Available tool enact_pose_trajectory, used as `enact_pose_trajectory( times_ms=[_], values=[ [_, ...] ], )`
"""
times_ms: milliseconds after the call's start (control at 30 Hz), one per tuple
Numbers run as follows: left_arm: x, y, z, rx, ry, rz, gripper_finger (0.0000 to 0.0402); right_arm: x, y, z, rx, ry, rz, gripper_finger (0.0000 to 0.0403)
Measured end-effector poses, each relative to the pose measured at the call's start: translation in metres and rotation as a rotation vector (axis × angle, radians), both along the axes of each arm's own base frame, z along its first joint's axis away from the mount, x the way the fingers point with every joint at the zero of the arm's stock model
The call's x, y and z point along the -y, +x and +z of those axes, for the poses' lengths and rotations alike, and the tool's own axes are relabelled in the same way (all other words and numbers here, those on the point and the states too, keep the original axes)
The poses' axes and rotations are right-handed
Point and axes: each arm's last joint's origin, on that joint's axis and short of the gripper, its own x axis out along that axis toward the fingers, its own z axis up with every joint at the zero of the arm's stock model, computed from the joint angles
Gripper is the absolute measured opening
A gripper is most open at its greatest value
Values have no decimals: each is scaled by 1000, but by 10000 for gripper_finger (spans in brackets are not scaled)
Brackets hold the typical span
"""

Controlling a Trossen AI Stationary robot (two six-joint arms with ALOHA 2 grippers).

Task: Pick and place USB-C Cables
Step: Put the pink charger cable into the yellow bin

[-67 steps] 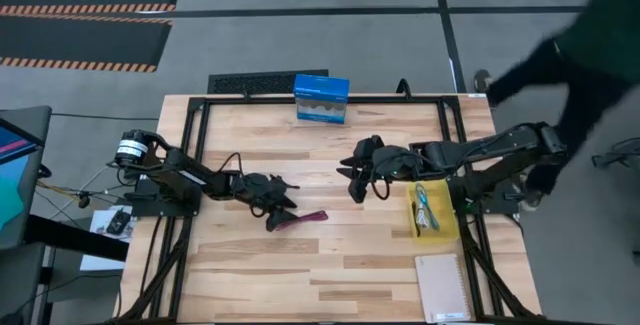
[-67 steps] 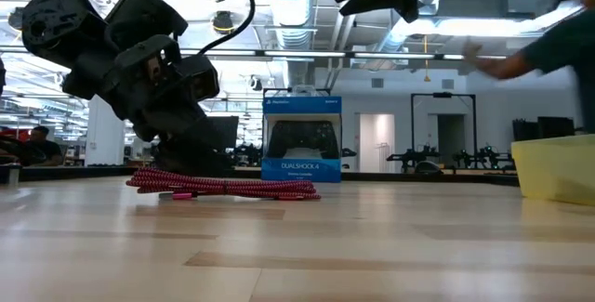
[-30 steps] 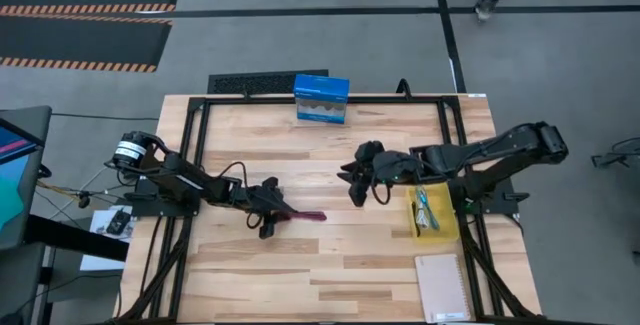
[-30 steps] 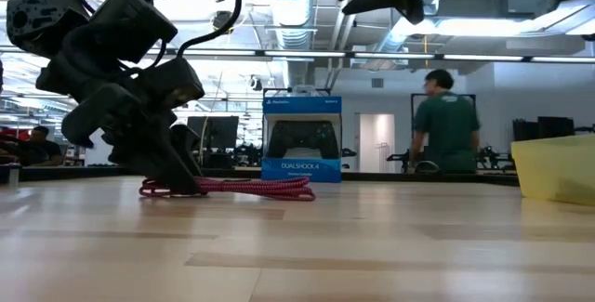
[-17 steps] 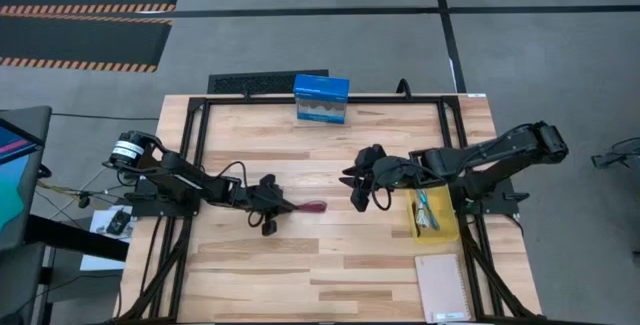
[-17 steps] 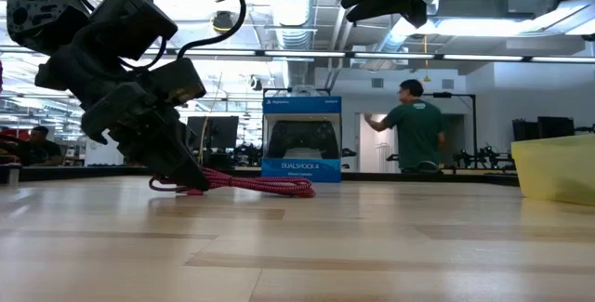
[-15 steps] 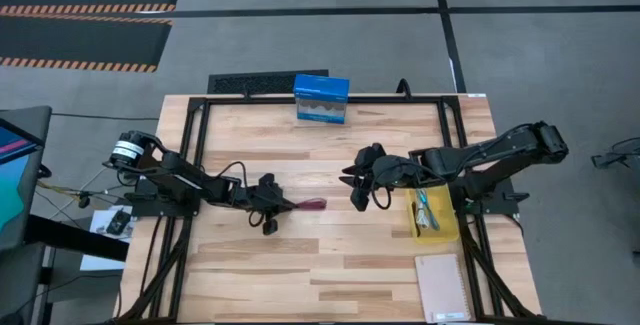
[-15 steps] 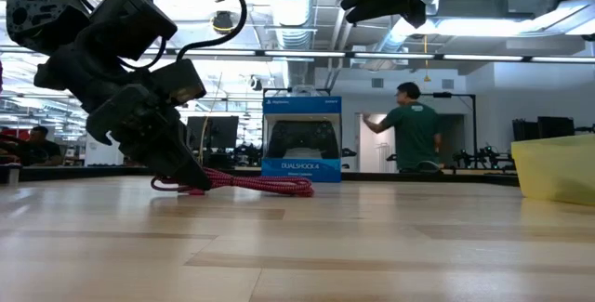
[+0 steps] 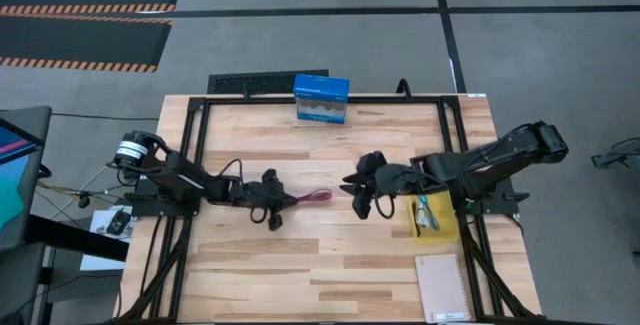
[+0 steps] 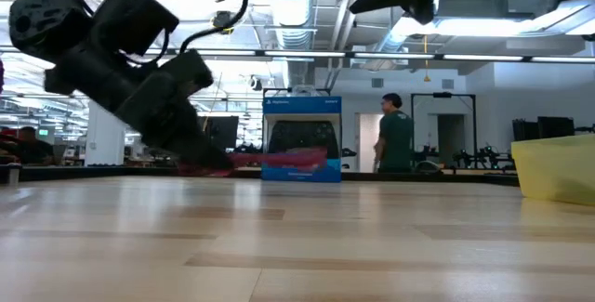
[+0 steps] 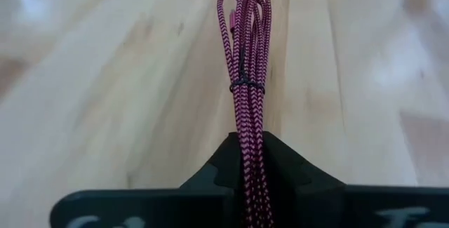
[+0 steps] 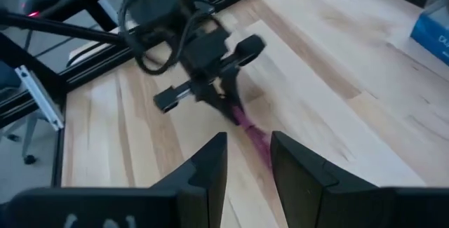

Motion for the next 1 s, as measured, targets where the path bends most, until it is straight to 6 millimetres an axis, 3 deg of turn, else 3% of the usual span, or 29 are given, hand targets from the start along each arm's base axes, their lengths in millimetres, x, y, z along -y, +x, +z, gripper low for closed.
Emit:
enact_pose_trajectory(
  times_ms=[267, 700, 1000],
  values=[
    [-17, 10, 11, 112, -121, -14, 14, -10, 0, 3, 31, -62, 42, 134],
    [-26, 17, 42, 419, -208, 21, 19, 9, 12, 27, 198, -209, 54, 134],
    [-30, 9, 77, 576, -212, 41, 18, 8, -4, 52, 253, -190, 60, 134]
  ],
)
